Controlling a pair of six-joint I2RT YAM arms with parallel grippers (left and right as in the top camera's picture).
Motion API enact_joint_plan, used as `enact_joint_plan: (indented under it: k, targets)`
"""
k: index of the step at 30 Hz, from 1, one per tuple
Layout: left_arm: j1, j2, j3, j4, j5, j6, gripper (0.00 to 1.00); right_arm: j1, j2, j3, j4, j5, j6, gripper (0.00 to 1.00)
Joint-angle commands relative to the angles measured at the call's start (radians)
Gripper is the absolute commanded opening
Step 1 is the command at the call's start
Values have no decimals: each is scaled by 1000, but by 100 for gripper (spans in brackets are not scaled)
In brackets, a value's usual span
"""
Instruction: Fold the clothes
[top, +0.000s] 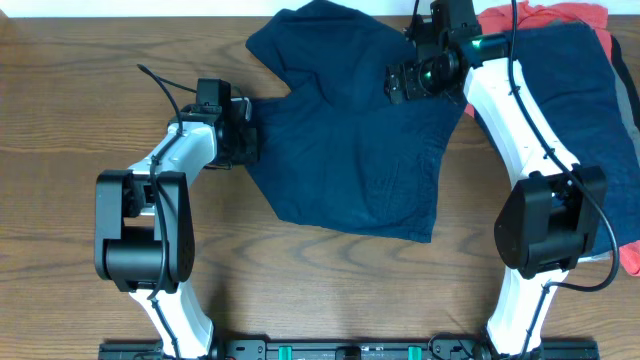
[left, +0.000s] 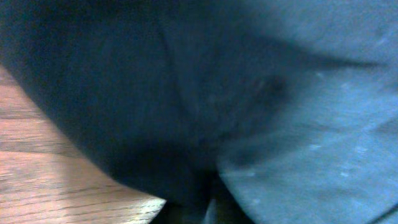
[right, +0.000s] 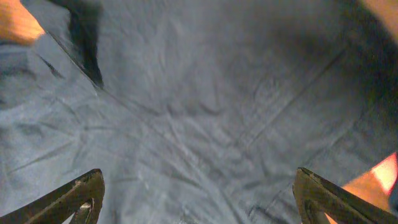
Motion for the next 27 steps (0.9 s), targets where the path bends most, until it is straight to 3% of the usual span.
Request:
enact_joint_plan:
  k: [1,9,17,22,27]
  targets:
    - [-4,12,-10,-29,11,-30,6,6,-6,-23,-47,-7,64,94]
    - [25,-199,-4,-244,-91,-64,6,42,-6,-111,-180,-8,76,97]
    - [25,-391,-4,-451,-148,-113,6,89,-6,-291,-22,-91,76,97]
    - [2,-376,-4,-399,-147,-184,6,105,-5,-357,54,-97,87,97]
    - [-68,-328,-4,-223,-146,-260,6,105,-5,-372,79,-96,95,97]
